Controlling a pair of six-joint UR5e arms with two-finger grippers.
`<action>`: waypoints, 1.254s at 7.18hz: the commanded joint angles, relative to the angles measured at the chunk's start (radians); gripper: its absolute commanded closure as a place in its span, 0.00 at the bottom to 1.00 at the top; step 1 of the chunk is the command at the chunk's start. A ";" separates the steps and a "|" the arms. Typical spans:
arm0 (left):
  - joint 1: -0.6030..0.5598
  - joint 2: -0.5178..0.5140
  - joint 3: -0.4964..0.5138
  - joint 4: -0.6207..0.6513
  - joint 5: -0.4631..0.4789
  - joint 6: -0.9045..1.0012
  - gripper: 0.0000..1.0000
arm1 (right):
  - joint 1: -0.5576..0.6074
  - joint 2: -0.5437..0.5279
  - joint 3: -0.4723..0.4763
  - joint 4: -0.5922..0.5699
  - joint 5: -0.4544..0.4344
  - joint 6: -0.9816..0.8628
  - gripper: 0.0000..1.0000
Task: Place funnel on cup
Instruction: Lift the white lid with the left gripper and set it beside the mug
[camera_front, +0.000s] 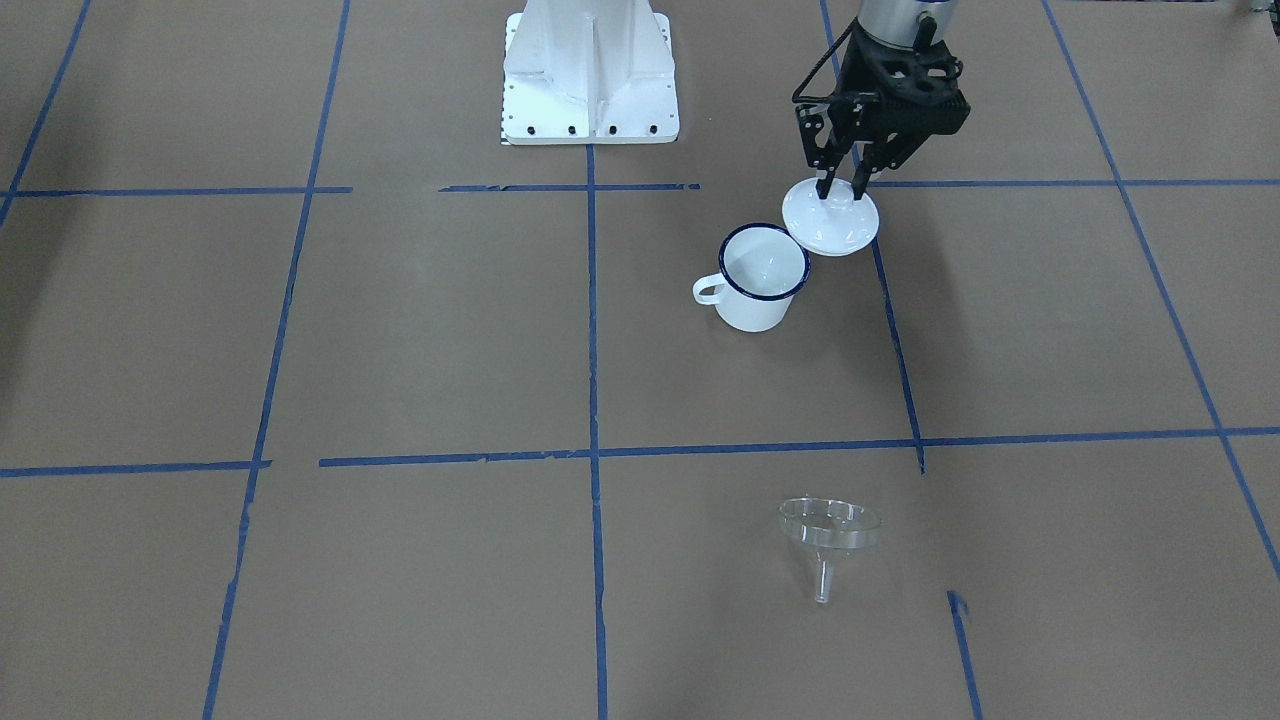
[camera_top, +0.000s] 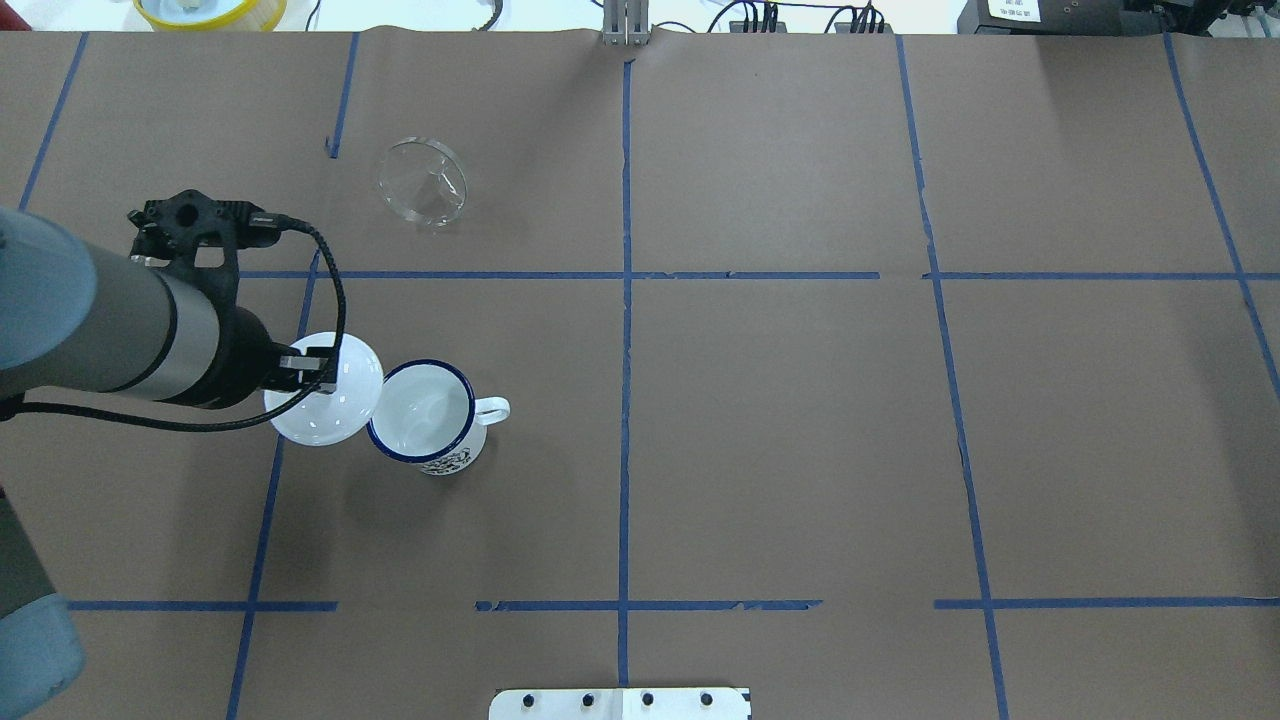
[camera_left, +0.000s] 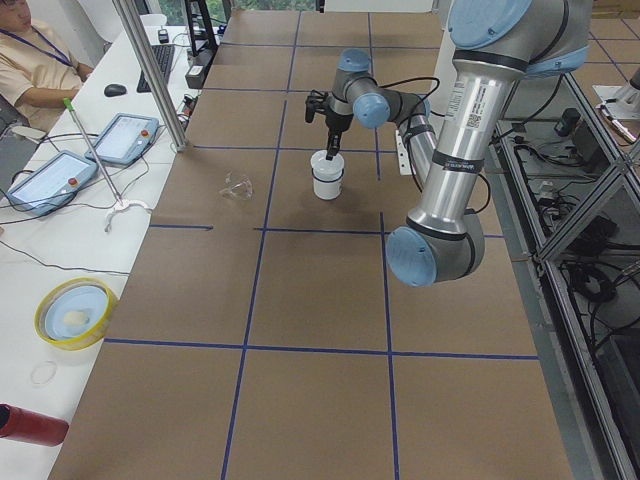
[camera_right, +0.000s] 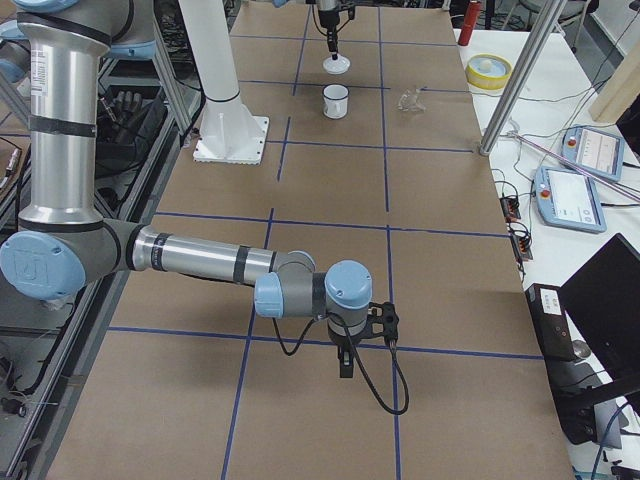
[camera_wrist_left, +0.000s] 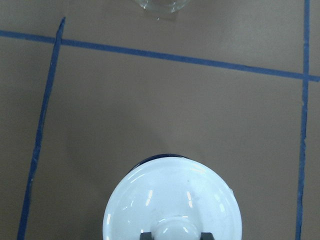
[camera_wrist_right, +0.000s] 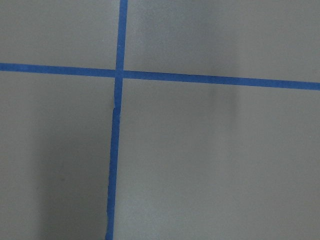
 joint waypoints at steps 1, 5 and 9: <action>-0.002 0.267 0.012 -0.341 0.002 0.040 1.00 | 0.000 0.000 0.000 0.000 0.000 0.000 0.00; 0.076 0.255 0.197 -0.472 0.011 -0.040 1.00 | 0.000 0.000 0.000 0.000 0.000 0.000 0.00; 0.139 0.195 0.264 -0.474 0.066 -0.100 0.95 | 0.000 0.000 0.000 0.000 0.000 0.000 0.00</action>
